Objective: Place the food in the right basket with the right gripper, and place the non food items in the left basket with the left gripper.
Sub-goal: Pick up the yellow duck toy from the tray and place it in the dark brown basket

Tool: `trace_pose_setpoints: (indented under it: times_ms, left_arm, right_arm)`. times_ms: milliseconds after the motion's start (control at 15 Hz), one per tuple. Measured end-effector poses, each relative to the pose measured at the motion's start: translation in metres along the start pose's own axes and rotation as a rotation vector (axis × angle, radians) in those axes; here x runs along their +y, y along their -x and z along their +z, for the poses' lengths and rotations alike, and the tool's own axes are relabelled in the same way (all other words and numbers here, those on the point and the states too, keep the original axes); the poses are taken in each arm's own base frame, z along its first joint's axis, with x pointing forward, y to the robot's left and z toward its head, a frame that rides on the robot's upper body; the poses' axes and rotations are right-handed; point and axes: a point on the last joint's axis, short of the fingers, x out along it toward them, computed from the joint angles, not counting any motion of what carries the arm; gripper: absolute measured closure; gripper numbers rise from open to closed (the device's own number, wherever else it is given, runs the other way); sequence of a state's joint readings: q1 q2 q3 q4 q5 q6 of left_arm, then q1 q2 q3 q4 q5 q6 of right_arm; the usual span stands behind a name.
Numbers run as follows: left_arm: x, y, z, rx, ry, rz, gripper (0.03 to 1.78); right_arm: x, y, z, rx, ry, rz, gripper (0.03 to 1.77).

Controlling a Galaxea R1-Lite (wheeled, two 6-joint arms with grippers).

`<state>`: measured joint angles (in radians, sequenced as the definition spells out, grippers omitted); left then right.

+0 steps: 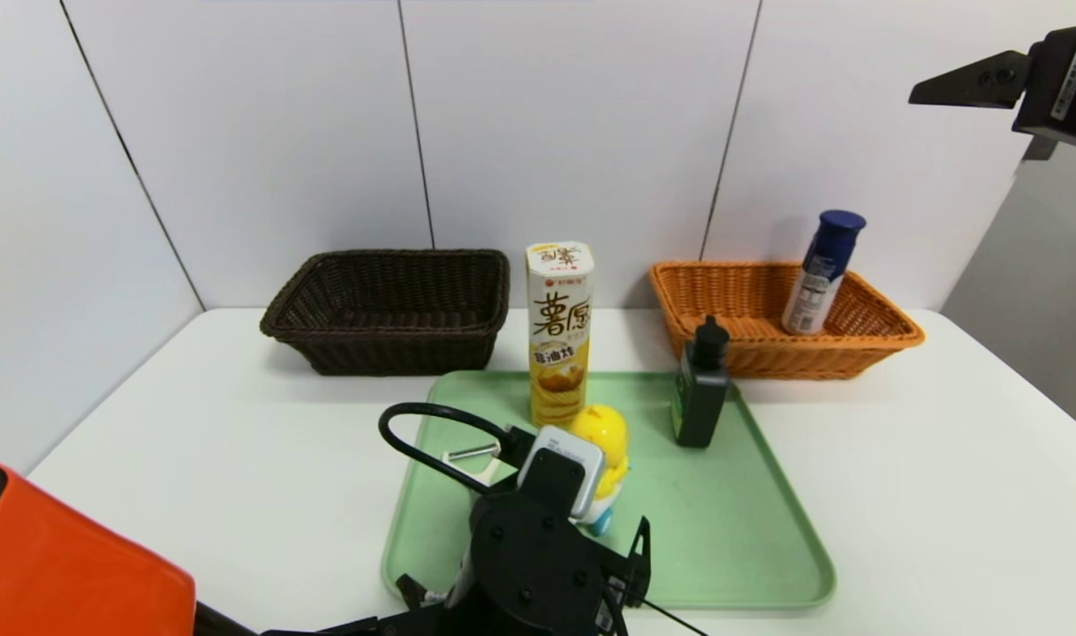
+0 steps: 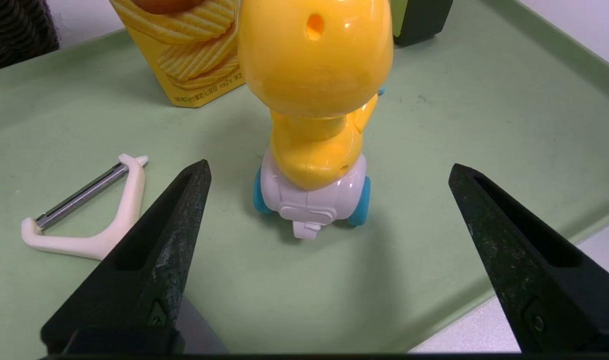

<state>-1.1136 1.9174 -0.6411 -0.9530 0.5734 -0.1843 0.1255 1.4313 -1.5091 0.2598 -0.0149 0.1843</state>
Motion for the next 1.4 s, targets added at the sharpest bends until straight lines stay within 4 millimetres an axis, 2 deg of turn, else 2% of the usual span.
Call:
trace_pose_setpoints:
  times_ms: [267,667,933,1133,1400]
  left_arm:
    - [-0.004,-0.005,0.0,-0.047,0.023,-0.024,0.12]
    - [-0.006,-0.011,-0.007,-0.025,0.014,-0.049,0.12]
    - [-0.001,-0.016,-0.009,-0.019,0.012,-0.029,0.12]
    - [0.002,-0.02,-0.004,-0.032,0.023,-0.017,0.12]
    - [0.001,-0.024,-0.002,-0.042,0.029,-0.015,0.12]
  right_arm:
    - [0.0,0.003,-0.001,0.001,0.0,0.001,0.1]
    - [0.0,-0.003,-0.006,-0.042,0.011,0.034,0.1]
    - [-0.004,-0.01,-0.027,-0.031,0.07,0.042,0.1]
    - [-0.007,-0.004,-0.043,0.029,0.166,0.034,0.1]
    - [-0.01,0.005,-0.061,0.161,0.17,0.024,0.1]
